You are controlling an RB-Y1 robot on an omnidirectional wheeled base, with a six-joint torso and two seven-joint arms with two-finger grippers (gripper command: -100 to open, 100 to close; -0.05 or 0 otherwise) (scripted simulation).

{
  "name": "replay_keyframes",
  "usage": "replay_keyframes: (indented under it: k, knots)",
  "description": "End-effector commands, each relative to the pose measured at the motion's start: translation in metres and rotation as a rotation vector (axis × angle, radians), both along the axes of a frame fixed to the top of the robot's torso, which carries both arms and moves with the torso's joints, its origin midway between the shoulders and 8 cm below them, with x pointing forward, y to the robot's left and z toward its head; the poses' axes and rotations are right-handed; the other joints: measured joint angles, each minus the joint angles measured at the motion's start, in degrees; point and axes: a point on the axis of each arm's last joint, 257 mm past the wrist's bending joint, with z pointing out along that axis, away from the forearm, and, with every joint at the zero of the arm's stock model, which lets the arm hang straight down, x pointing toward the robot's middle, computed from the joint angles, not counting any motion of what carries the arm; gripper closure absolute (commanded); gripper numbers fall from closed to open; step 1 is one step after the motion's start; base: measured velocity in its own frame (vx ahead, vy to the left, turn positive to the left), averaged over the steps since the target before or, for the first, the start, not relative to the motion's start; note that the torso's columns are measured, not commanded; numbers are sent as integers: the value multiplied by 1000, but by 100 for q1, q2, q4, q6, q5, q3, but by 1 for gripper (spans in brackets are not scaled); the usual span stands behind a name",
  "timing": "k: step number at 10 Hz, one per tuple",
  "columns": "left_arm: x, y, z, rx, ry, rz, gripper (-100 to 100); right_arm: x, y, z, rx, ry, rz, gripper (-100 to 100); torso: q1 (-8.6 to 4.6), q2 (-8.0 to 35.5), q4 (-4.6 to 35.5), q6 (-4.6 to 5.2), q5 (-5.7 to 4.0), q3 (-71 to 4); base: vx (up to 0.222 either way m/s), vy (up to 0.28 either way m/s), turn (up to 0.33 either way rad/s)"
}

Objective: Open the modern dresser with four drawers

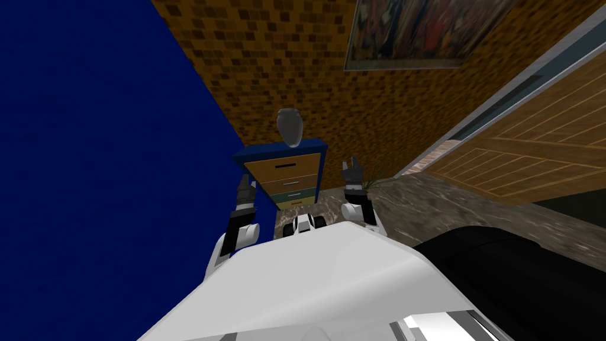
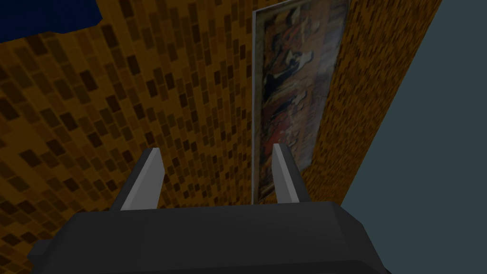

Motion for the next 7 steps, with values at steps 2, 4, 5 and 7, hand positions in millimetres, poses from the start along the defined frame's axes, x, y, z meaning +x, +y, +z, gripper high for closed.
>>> replay_keyframes:
  k: [2,4,5,7]
  knots:
    - [8,-4,-16,-14,68,-1,-100,0,0,0,0,0,0,0,-3,-3,-1,1,0,-2,58,-46,-54]
    - [11,-5,-23,-20,101,-3,-100,0,0,0,0,0,0,0,-1,-4,-1,1,0,-2,68,-42,-54]
    - [13,-6,-29,-24,125,-3,-100,0,0,0,0,0,0,0,2,-3,-1,0,1,-2,71,-31,-67]
    - [16,-8,-38,-27,165,-5,-100,0,0,0,0,0,0,0,1,2,1,0,1,1,54,-40,-64]
